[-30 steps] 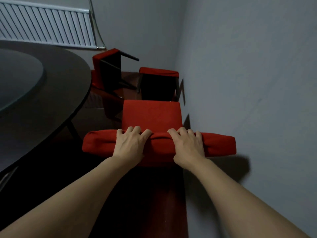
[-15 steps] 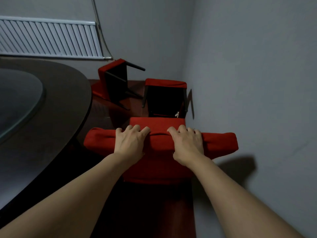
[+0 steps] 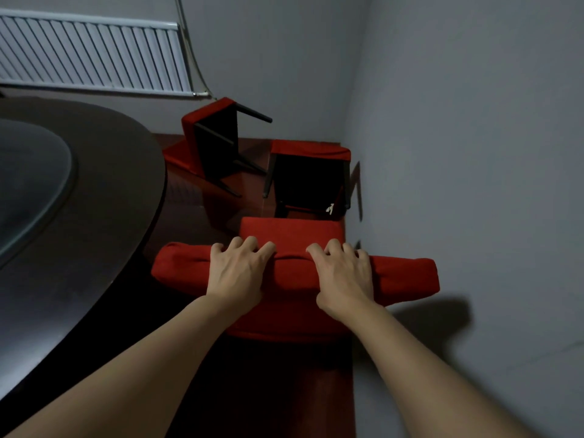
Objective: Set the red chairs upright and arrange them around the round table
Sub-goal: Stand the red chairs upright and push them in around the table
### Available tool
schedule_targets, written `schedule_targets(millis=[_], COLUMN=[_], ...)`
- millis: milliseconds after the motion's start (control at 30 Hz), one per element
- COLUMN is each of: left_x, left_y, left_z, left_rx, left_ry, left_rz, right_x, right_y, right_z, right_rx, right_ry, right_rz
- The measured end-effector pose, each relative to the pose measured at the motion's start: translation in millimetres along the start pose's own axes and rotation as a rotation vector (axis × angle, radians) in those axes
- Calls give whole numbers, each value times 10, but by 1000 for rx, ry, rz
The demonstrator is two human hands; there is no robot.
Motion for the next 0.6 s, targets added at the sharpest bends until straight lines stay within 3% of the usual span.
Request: schedule_targets(millis=[433,600], left_x=[137,373], left_y=[147,351], left_z=[97,288], left_rx=[134,222], left_ry=[-106,-93], left_rz=[158,147], right_x=[123,286], right_y=[73,236], right_z=[150,448], right_rx=[-25,-126], right_ry=[-72,-94], right_rz=[108,80])
Point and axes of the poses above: each hand's wrist, its own x-axis away from the middle knuckle, its own y-axis out of the back of the hand, z = x × y, the point moved 4 cm from there along -x, towards the middle knuckle, and after that the axes turned 1 degree about -z, right-handed, at the moved point
